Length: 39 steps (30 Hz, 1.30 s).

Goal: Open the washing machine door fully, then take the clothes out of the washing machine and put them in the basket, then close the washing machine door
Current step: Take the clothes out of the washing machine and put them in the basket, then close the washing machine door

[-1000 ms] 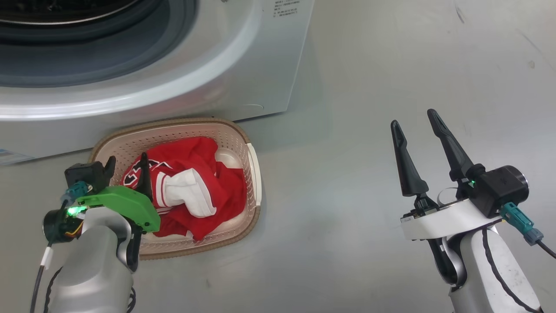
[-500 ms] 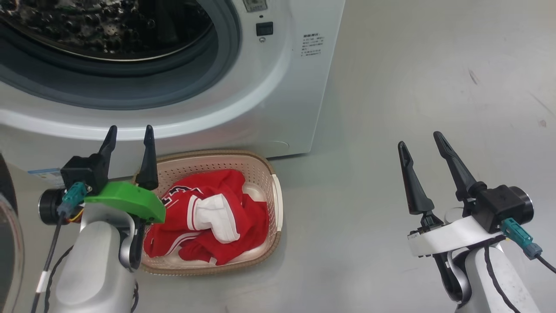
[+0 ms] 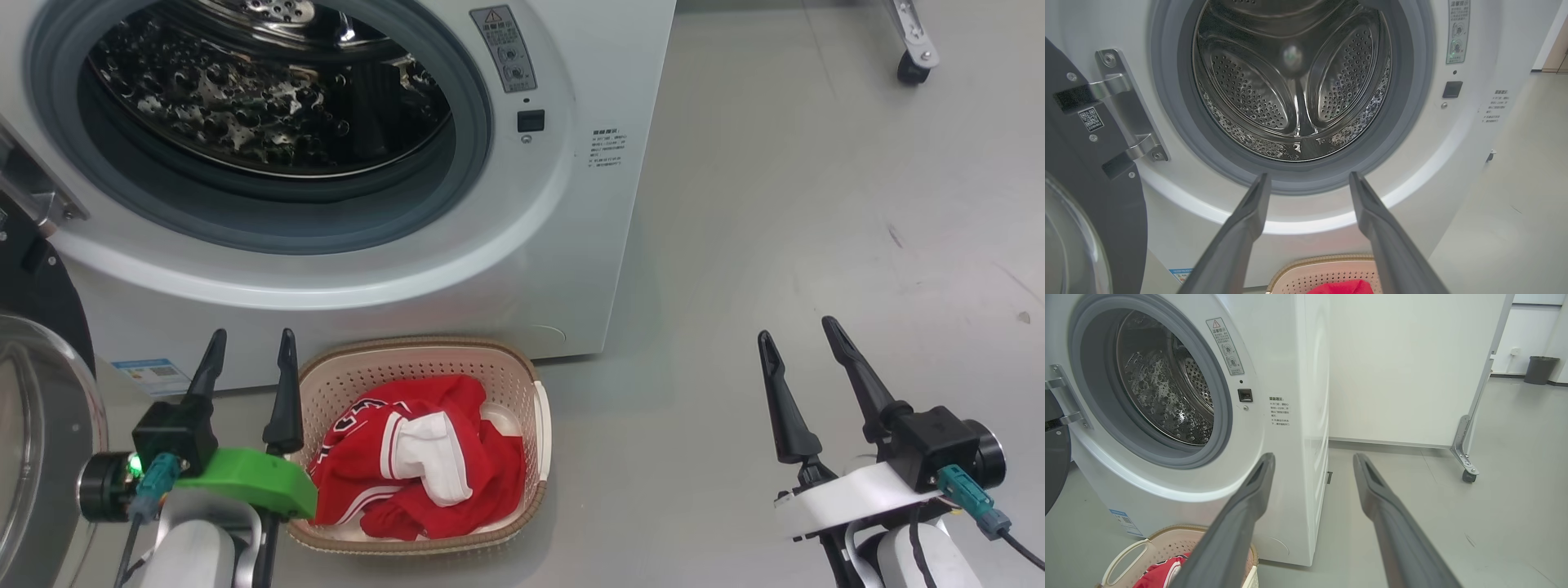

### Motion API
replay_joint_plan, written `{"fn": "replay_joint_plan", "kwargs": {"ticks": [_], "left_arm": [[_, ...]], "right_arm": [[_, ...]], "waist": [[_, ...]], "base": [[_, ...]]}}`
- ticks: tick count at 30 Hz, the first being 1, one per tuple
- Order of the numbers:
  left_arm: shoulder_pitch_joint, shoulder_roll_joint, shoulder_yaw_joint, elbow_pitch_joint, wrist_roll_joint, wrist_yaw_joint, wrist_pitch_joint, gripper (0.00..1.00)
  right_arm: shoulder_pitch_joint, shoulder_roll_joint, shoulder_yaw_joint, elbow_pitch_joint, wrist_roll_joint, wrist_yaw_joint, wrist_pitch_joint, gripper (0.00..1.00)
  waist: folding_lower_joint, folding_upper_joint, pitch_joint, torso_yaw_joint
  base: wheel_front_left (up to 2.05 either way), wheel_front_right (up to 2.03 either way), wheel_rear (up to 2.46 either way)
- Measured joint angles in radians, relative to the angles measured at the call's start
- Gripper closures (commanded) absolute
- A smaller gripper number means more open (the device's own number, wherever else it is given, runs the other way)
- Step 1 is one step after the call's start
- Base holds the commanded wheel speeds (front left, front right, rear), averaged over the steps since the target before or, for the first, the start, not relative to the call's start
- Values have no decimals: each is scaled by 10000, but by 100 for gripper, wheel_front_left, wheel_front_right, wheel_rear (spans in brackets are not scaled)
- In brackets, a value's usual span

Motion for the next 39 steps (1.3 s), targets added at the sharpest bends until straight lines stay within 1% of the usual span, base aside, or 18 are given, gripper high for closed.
{"fn": "replay_joint_plan", "kwargs": {"ticks": [12,18,22,39], "left_arm": [[1549,2,-203,-966,56,213,0,0],[1955,15,-301,-1223,159,267,0,0],[2155,27,-332,-1557,224,345,0,0],[2622,59,-554,-2472,397,441,146,0]], "right_arm": [[760,15,-50,36,-2,-221,0,0],[997,23,-10,35,-2,-234,0,0],[1019,27,35,-23,-2,-236,0,0],[1187,25,65,-203,-35,-253,0,0]], "waist": [[0,0,-847,81],[0,0,-1072,136],[0,0,-1131,158],[0,0,-1168,170]], "base": [[0,0,0],[0,0,0],[0,0,0],[0,0,0]]}}
